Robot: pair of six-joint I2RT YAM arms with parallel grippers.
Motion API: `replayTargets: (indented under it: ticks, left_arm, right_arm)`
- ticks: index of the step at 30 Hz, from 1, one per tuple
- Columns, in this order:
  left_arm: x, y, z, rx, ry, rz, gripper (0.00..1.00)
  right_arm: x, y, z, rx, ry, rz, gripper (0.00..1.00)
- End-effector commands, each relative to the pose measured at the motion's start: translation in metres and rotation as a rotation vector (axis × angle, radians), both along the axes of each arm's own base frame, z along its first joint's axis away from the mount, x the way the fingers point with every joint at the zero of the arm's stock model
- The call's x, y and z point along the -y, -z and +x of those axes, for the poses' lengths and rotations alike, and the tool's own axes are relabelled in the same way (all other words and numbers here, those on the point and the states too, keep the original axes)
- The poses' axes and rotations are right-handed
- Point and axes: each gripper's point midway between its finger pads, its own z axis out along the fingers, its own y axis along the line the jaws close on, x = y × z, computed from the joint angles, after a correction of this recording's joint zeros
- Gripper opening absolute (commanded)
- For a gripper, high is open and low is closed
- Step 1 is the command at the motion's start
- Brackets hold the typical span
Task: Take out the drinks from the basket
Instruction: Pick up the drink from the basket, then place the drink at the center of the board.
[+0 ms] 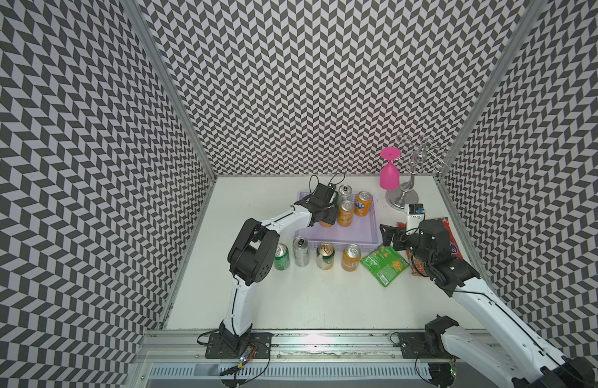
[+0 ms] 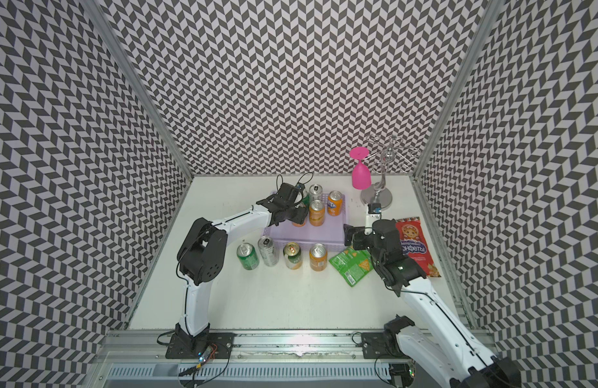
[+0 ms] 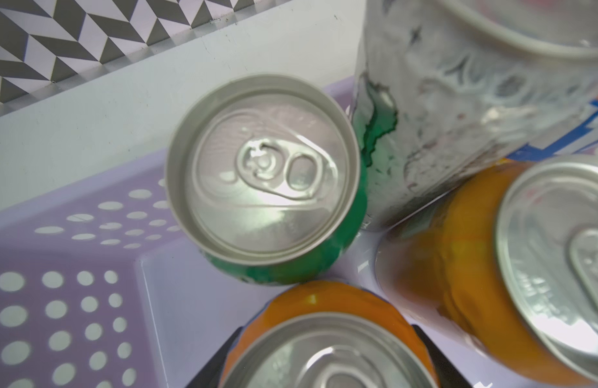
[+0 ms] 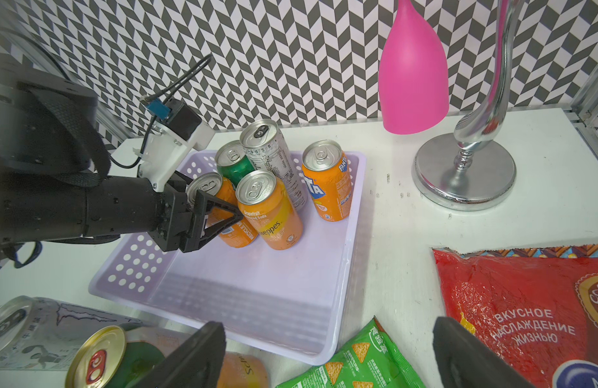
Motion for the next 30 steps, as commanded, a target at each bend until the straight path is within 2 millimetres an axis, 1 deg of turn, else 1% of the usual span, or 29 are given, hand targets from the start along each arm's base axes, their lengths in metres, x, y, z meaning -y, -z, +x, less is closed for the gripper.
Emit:
replayTargets:
  ticks: [1, 7, 13, 22, 30]
  left_arm:
    - [0.003, -0.017, 0.002, 0.038, 0.004, -0.009, 0.61]
    - [0.001, -0.041, -0.008, 0.077, 0.007, -0.037, 0.56]
    - [-0.006, -0.07, -0.028, 0.122, 0.01, -0.069, 0.53]
    - [-0.019, -0.121, -0.069, 0.183, 0.024, -0.125, 0.51]
    - [-0.028, -0.168, -0.112, 0.249, 0.035, -0.166, 0.51]
  right_arm:
    - [-0.001, -0.016, 0.004, 0.072, -0.007, 0.018, 1.0]
    - [-0.001, -0.016, 0.004, 0.072, -0.009, 0.016, 1.0]
    - [-0.002, -0.016, 0.003, 0.072, -0.018, 0.016, 1.0]
    - [-0.006, -0.017, 0.003, 0.071, -0.036, 0.027, 0.99]
    - [-0.009, -0.02, 0.002, 0.074, -0.047, 0.049, 1.0]
